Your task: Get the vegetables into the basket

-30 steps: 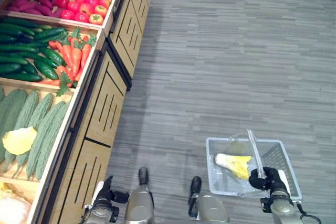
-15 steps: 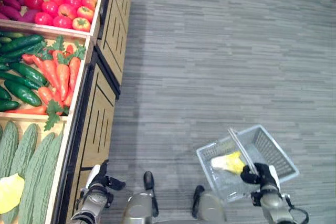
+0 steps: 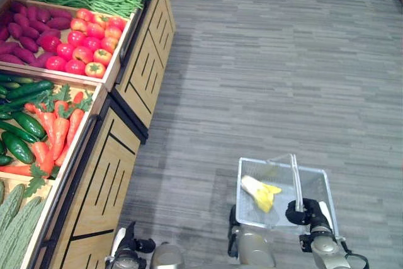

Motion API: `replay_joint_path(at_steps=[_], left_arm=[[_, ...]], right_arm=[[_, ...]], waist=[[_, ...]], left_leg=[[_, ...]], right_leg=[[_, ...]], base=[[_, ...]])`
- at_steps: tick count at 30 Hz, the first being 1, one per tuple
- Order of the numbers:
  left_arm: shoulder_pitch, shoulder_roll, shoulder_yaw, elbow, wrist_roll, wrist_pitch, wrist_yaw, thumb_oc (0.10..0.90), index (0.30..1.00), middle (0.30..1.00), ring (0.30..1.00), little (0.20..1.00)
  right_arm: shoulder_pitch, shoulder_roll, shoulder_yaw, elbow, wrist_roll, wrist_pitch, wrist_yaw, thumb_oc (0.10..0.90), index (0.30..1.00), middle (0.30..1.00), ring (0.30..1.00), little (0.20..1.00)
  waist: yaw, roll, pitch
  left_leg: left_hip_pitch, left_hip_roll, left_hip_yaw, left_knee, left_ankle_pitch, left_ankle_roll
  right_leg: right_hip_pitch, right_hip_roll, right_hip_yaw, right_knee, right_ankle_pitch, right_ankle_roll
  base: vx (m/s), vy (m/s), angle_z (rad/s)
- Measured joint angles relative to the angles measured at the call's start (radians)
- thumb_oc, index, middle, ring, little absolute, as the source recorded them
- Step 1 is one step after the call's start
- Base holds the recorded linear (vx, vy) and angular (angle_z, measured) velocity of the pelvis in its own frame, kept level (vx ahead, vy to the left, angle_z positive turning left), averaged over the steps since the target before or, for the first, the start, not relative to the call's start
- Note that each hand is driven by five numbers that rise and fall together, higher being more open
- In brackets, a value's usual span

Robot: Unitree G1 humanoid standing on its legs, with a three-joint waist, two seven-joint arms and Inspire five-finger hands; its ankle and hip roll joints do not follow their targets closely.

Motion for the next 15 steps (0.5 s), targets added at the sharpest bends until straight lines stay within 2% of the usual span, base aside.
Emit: replay_joint_path(at_steps=[1,2,3,5,7,8,9,11,12,13,14,15], left_arm=[[-0.021,0.007,0.011,0.002,-0.029,0.005,0.009,0.900,1.000,1.000,1.000,1.000],[-0.034,0.014,0.011,-0.001,-0.053,0.008,0.014,0.900,1.000,1.000,1.000,1.000],[-0.032,0.022,0.009,-0.009,-0.061,0.009,0.014,0.900,1.000,1.000,1.000,1.000],[-0.030,0.038,-0.008,-0.017,-0.067,0.013,0.022,0.900,1.000,1.000,1.000,1.000],[-0.030,0.041,-0.014,-0.014,-0.067,0.031,0.019,0.900,1.000,1.000,1.000,1.000],[-0.031,0.046,-0.042,-0.011,-0.061,0.038,0.021,0.900,1.000,1.000,1.000,1.000],[-0.026,0.047,-0.051,-0.006,-0.037,0.046,0.020,0.900,1.000,1.000,1.000,1.000],[-0.015,0.038,-0.053,0.000,-0.021,0.059,0.020,0.900,1.000,1.000,1.000,1.000],[0.009,0.038,-0.056,-0.019,-0.016,0.060,0.019,0.900,1.000,1.000,1.000,1.000],[0.023,0.038,-0.069,-0.022,-0.012,0.058,0.018,0.900,1.000,1.000,1.000,1.000],[0.010,0.055,-0.100,-0.013,0.008,0.060,0.017,0.900,1.000,1.000,1.000,1.000],[-0.002,0.069,-0.117,-0.020,0.017,0.058,0.016,0.900,1.000,1.000,1.000,1.000]], right_arm=[[0.016,0.002,0.000,0.008,0.008,0.003,0.001,0.400,0.300,0.300,0.300,0.300],[0.041,0.004,-0.007,0.013,0.020,0.007,0.000,0.400,0.300,0.300,0.300,0.300],[0.055,0.006,-0.008,0.015,0.027,0.008,0.000,0.400,0.300,0.300,0.300,0.300],[0.065,0.005,-0.007,0.015,0.027,0.009,-0.001,0.400,0.300,0.300,0.300,0.300],[0.069,0.006,-0.007,0.009,0.027,0.009,-0.001,0.400,0.300,0.300,0.300,0.300],[0.048,0.013,0.006,0.052,0.027,0.005,-0.006,0.400,0.300,0.300,0.300,0.300],[0.033,0.022,0.013,0.079,0.025,0.015,-0.005,0.400,0.300,0.300,0.300,0.300],[0.036,0.021,0.012,0.074,0.024,0.014,-0.005,0.400,0.300,0.300,0.300,0.300],[0.037,0.021,0.006,0.076,0.024,0.008,-0.009,0.400,0.300,0.300,0.300,0.300],[0.039,0.018,0.005,0.081,0.024,0.006,-0.015,0.400,0.300,0.300,0.300,0.300],[0.052,0.023,0.002,0.083,0.023,0.007,-0.017,0.400,0.300,0.300,0.300,0.300],[0.053,0.028,0.002,0.088,0.023,0.007,-0.016,0.400,0.300,0.300,0.300,0.300]], waist=[[0.005,-0.018,0.010],[0.014,-0.027,0.014],[0.017,-0.035,0.014],[0.024,-0.044,0.017],[0.020,-0.044,0.018],[0.025,-0.040,0.016],[0.040,-0.030,0.013],[0.043,-0.035,0.013],[0.035,-0.040,0.012],[0.028,-0.037,0.007],[0.018,-0.055,0.000],[0.017,-0.061,0.000]], left_leg=[[-0.068,-0.001,-0.015,0.105,0.061,0.005],[-0.137,0.011,0.001,0.209,0.056,0.003],[-0.160,0.018,0.036,0.210,0.022,0.011],[-0.213,0.013,0.132,0.085,-0.021,0.041],[-0.234,-0.002,0.202,-0.108,-0.020,0.059],[-0.219,-0.013,0.220,-0.341,0.006,0.070],[-0.205,-0.009,0.221,-0.442,0.036,0.074],[-0.209,-0.021,0.232,-0.378,0.069,0.104],[-0.199,-0.037,0.234,-0.313,0.057,0.122],[-0.170,-0.061,0.236,-0.303,0.042,0.146],[-0.138,-0.114,0.251,-0.334,0.015,0.215],[-0.129,-0.135,0.252,-0.346,0.018,0.235]], right_leg=[[0.034,-0.011,-0.026,-0.018,-0.013,-0.008],[0.074,-0.008,-0.060,-0.040,-0.021,-0.019],[0.092,-0.004,-0.074,-0.050,-0.032,-0.024],[0.113,0.013,-0.101,-0.060,-0.056,-0.031],[0.141,0.043,-0.112,-0.100,-0.058,-0.032],[0.175,0.082,-0.109,-0.136,-0.075,0.000],[0.201,0.107,-0.103,-0.143,-0.078,-0.001],[0.237,0.108,-0.095,-0.142,-0.097,0.007],[0.262,0.095,-0.083,-0.136,-0.116,0.019],[0.269,0.076,-0.073,-0.097,-0.148,0.042],[0.255,0.023,-0.066,-0.024,-0.195,0.074],[0.240,0.000,-0.056,0.004,-0.196,0.075]], base=[[0.21,-0.162,0.76],[0.14,-0.084,0.75],[0.16,-0.056,0.65],[0.21,-0.003,0.22],[0.37,0.095,0.03],[0.33,0.089,-0.11],[0.39,0.137,-0.30],[0.28,0.174,-0.37],[0.20,0.163,-0.29],[0.26,0.223,-0.08],[0.21,0.214,0.10],[0.17,0.193,0.25]])
